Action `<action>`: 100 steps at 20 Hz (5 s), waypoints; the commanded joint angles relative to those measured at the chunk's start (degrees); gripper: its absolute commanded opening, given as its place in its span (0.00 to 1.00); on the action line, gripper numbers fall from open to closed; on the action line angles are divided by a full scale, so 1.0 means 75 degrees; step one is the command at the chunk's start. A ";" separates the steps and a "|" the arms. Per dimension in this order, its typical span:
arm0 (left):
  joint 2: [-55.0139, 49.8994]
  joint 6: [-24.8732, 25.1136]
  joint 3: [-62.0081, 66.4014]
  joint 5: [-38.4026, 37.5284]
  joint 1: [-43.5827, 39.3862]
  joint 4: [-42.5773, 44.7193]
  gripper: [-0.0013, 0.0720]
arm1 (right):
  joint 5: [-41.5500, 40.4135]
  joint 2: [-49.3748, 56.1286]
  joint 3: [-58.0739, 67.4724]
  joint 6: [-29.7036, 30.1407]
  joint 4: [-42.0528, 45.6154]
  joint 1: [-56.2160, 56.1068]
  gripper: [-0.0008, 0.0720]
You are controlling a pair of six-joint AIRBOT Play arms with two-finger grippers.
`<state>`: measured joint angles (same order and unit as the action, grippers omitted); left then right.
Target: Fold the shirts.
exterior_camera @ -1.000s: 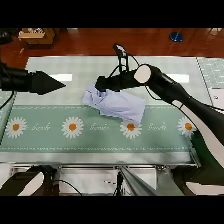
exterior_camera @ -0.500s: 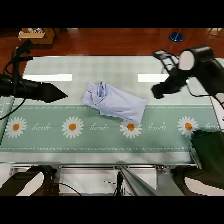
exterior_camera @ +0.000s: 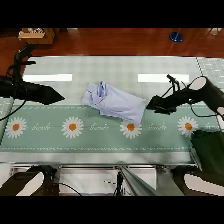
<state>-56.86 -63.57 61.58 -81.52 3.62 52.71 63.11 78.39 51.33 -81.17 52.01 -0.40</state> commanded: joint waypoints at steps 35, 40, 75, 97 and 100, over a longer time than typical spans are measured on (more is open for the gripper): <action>-0.0047 0.0417 0.0000 0.0420 0.0050 0.0361 0.29 | 0.5776 -0.4019 0.3494 -0.0632 0.4701 0.8329 0.04; -0.0207 0.0411 0.0000 0.1265 0.0052 0.0522 0.28 | 0.5776 -0.4086 0.3287 -0.0632 0.6362 0.8341 0.04; -0.1209 0.0093 0.0003 0.2675 0.0399 0.0918 0.84 | 0.1853 -0.1387 0.4590 0.0216 0.2200 0.3634 0.67; -0.2859 -0.2699 0.1460 0.3212 -0.1172 0.3844 0.98 | 0.1553 0.0699 0.4532 -0.0443 0.6126 -0.0143 0.84; -0.3031 -0.2710 0.1696 0.3028 -0.1285 0.4100 0.98 | 0.1376 0.0699 0.4345 -0.0635 0.6073 -0.0143 0.83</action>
<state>-77.71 -83.22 72.07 -57.34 -5.34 81.45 75.42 83.59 84.79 -84.73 98.35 -1.45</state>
